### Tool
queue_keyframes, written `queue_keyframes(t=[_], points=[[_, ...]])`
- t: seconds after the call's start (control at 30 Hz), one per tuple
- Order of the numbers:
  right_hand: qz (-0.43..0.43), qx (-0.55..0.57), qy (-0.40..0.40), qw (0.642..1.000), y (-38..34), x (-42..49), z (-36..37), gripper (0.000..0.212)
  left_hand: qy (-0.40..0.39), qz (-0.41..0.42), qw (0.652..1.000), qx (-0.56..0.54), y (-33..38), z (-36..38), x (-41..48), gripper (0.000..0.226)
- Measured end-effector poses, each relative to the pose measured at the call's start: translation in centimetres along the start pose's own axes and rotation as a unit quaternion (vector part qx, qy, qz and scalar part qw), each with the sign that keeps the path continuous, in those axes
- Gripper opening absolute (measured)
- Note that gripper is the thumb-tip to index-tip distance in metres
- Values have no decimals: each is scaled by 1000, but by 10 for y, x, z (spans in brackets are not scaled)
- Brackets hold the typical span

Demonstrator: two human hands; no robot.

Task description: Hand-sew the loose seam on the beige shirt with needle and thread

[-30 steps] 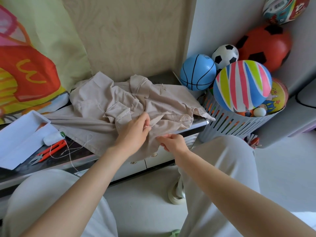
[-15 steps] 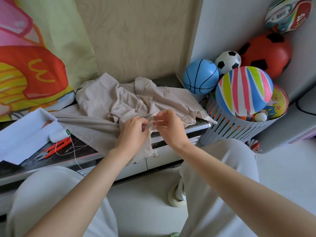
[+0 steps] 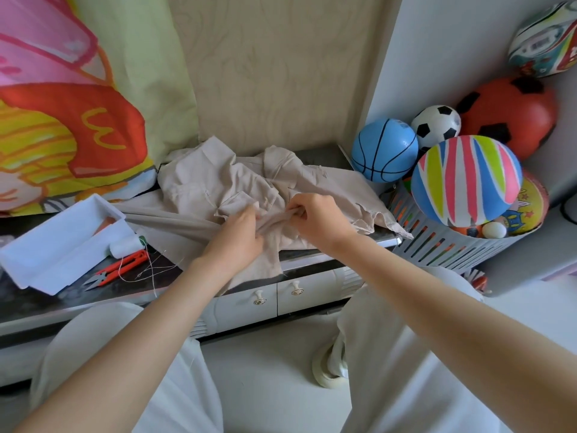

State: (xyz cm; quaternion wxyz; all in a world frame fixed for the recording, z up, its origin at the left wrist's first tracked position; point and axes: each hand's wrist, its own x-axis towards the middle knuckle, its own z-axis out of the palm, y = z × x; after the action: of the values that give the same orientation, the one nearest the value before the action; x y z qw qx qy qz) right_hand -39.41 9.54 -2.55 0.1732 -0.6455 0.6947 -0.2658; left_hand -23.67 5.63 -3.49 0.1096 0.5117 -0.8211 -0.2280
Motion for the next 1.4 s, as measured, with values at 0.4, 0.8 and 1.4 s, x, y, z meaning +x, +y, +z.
queue_keyframes(t=[0.4, 0.8, 1.4], points=[[76, -59, -82, 992, 16, 26, 5, 20, 30, -32, 990, -138, -29, -21, 16, 36], [-148, -84, -142, 975, 15, 21, 18, 33, 112, -113, 950, -269, -36, 8, 21, 23], [53, -148, -181, 971, 13, 47, 31, 21, 1, -70, 965, -254, -43, 7, 8, 24]])
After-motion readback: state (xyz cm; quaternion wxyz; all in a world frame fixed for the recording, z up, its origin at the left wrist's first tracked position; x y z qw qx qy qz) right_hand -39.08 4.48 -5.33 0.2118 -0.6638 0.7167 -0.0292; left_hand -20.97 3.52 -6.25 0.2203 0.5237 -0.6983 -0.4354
